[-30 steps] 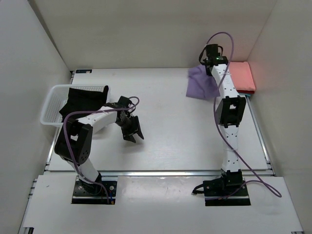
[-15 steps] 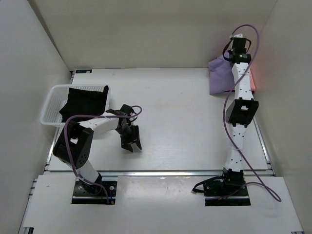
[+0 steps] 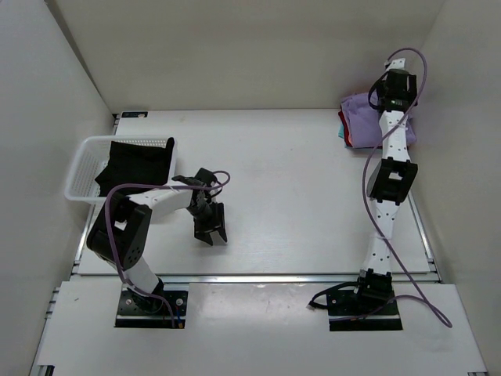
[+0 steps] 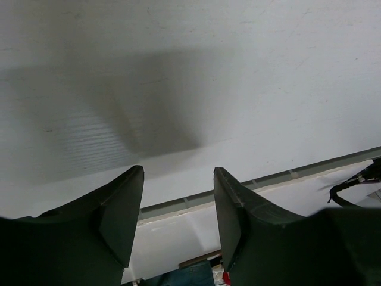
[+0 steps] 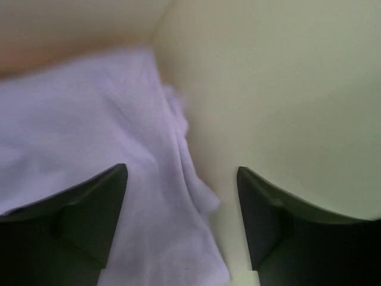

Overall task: Fold and stack the t-shirts
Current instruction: Put the neatly folded tshirt into the corner of the board with the right arm

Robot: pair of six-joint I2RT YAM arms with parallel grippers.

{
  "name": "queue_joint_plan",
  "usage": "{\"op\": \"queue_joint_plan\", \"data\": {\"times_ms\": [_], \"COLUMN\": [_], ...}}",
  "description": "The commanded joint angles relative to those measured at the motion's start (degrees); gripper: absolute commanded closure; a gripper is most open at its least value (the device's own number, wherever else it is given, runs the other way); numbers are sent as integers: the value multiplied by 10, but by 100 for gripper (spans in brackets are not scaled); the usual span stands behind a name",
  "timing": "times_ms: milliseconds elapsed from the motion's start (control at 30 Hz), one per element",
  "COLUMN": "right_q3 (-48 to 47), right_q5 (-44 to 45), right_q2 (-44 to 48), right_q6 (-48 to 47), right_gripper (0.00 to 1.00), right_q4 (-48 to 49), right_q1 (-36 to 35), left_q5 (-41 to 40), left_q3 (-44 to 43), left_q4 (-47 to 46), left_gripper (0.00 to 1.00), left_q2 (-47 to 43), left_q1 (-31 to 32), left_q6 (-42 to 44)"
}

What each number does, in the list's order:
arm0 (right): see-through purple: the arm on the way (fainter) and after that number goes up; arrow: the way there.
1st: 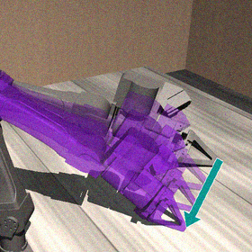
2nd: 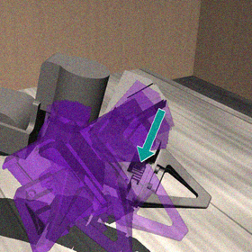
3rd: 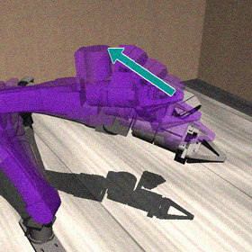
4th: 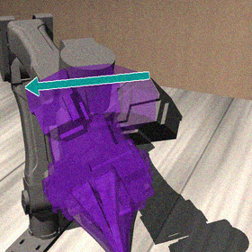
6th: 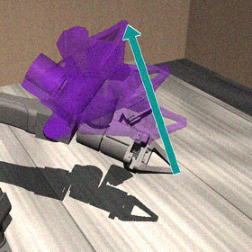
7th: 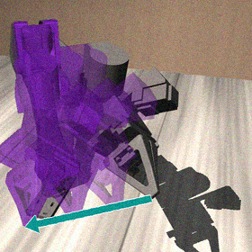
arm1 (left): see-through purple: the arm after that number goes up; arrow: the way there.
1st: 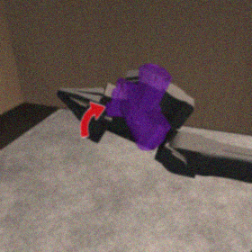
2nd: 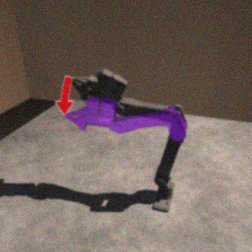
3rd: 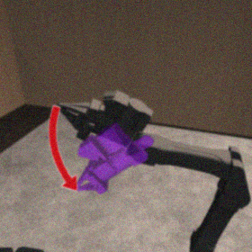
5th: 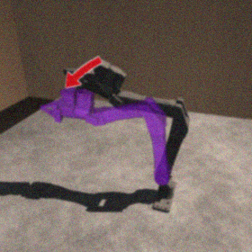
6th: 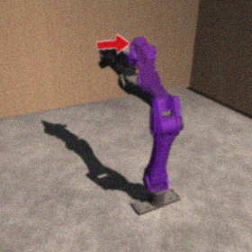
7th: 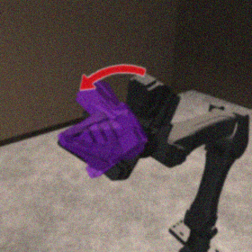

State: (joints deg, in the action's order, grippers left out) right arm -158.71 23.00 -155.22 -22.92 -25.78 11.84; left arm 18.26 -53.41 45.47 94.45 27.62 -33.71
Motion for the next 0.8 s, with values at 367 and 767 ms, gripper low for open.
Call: {"op": "queue_joint_plan", "data": {"times_ms": [367, 767], "right_q3": [452, 978], "right_q5": [73, 45], "right_q2": [488, 885], "right_q6": [76, 95], "right_gripper": [13, 5], "right_q4": [58, 73], "right_q1": [-62, -261], "left_q5": [3, -59], "left_q3": [-144, -327], "left_q4": [50, 109], "left_gripper": [1, 1], "left_q2": [-129, -145], "left_q1": [-34, -106], "left_q6": [35, 101]}}
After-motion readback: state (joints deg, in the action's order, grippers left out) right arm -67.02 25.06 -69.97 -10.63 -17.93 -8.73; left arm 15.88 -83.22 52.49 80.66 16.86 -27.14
